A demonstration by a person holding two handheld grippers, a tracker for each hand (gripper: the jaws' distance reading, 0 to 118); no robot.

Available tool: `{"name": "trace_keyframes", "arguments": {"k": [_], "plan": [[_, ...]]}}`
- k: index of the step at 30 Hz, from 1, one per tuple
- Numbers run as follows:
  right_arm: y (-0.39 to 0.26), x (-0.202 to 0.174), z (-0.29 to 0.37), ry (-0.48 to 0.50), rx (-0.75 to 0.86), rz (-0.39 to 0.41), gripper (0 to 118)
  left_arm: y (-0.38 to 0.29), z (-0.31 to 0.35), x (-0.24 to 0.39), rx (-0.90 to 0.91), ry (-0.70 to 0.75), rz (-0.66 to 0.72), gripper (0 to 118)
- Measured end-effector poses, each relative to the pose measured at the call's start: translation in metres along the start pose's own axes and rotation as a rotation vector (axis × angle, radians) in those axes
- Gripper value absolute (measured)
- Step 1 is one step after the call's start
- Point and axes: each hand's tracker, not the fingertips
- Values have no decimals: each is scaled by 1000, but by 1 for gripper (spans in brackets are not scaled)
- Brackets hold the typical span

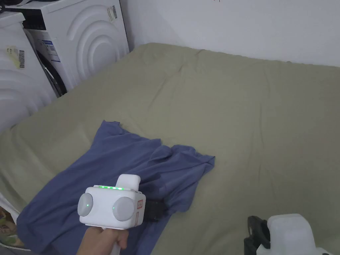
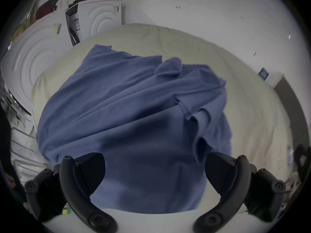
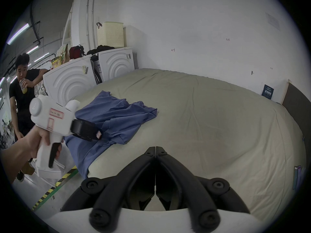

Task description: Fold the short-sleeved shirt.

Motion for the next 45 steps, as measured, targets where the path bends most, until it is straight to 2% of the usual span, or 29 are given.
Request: {"name": "trace_keyframes", "arguments": {"k": [3, 4, 5, 6, 7, 10, 14, 20, 25, 30, 32, 34, 37, 41, 45], "plan": [[-4, 5, 6, -4, -8, 0, 1, -1, 4, -4, 10, -39, 24, 111], [-5, 8, 11, -3, -9, -6, 0, -1, 10, -6, 25, -50, 26, 100], [-7, 10, 17, 0, -2, -17, 0, -1, 18, -8, 70, -56, 50, 76], [-9, 13, 23, 6, 3, -25, 1, 2, 22, -11, 77, -25, 73, 33], [-11, 16, 29, 5, 0, -27, 0, 3, 24, -17, 87, -19, 108, 5], [-17, 23, 50, -23, -2, -18, 1, 4, 26, -28, 50, -97, 199, 5], [-23, 39, 76, -82, 16, -53, 0, 10, 43, -10, 93, -61, 159, 5], [-32, 70, 118, -175, 51, -100, 1, 38, 66, 42, 176, -183, 138, 5], [-45, 102, 148, -272, 73, -171, 1, 72, 73, 137, 196, -262, 20, 5], [-59, 139, 170, -369, 69, -222, 1, 100, 88, 253, 228, -427, -96, 5], [-65, 154, 177, -400, 66, -250, 1, 108, 102, 303, 248, -538, -121, 5], [-71, 170, 184, -448, 61, -283, 1, 113, 123, 369, 263, -615, -201, 5], [-80, 190, 192, -489, 44, -324, 1, 104, 137, 449, 315, -560, -343, 0], [-92, 204, 200, -531, 42, -356, 1, 81, 126, 500, 223, -611, -415, 0], [-99, 213, 196, -541, 27, -369, 1, 64, 110, 494, 171, -582, -419, 0]]}}
